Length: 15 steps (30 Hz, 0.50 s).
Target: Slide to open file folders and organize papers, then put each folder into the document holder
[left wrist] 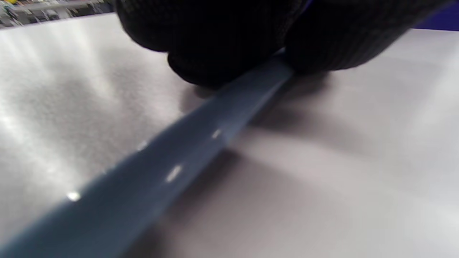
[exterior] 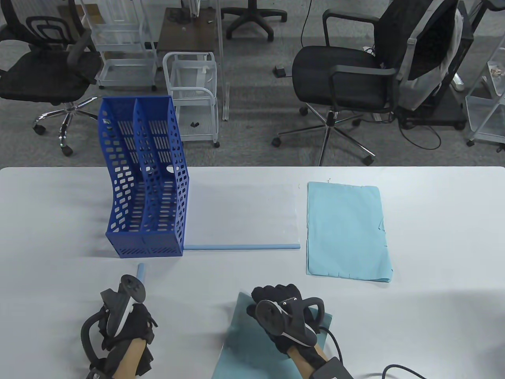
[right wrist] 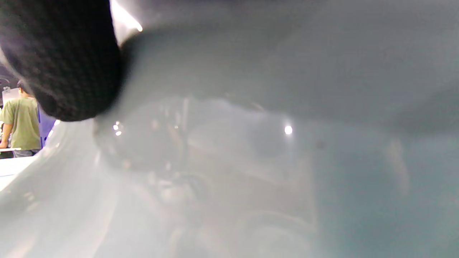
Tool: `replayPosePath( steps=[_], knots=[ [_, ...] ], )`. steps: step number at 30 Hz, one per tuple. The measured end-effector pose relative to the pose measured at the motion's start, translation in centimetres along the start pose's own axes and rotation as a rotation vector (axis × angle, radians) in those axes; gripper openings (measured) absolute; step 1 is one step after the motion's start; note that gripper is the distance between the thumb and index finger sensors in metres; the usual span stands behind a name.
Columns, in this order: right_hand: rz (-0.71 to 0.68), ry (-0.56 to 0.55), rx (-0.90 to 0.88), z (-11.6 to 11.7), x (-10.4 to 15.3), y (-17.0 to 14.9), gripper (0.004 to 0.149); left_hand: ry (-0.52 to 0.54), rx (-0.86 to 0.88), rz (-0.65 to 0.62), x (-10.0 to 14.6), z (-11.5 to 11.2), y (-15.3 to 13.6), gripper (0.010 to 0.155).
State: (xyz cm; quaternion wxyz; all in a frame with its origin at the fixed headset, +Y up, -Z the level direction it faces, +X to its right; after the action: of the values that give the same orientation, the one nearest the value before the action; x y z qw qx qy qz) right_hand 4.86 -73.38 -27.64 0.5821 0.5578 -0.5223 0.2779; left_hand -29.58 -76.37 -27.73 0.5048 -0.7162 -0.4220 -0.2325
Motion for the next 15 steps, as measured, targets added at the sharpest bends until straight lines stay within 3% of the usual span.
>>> replayPosePath(
  steps=[8,12,15],
  knots=[
    [-0.051,0.099,-0.033,0.4,0.0,0.1,0.046,0.019,0.017,-0.142,1.4,-0.1,2.5,0.054],
    [-0.082,0.090,-0.056,-0.2,0.3,0.2,0.046,-0.191,0.417,-0.459,2.0,-0.1,3.9,0.052],
    [-0.109,0.055,-0.067,-0.6,0.7,0.2,0.046,-0.204,0.863,-0.755,2.4,1.4,5.1,0.051]
  ],
)
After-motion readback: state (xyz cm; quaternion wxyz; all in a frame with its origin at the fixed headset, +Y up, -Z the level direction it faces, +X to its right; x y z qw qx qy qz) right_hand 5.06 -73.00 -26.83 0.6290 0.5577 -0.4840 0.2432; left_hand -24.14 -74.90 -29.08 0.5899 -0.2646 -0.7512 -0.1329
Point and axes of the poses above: the tracker on the back of each hand, its own y axis roughly to the thumb side, its own x axis roughly from the fingertips to the wrist, z = x × y, the point moved 1 cm from there along -x, roughly from the wrist to the fingertips, and after that the axes turned 7 degrees about -x, right-handed, at the moved point
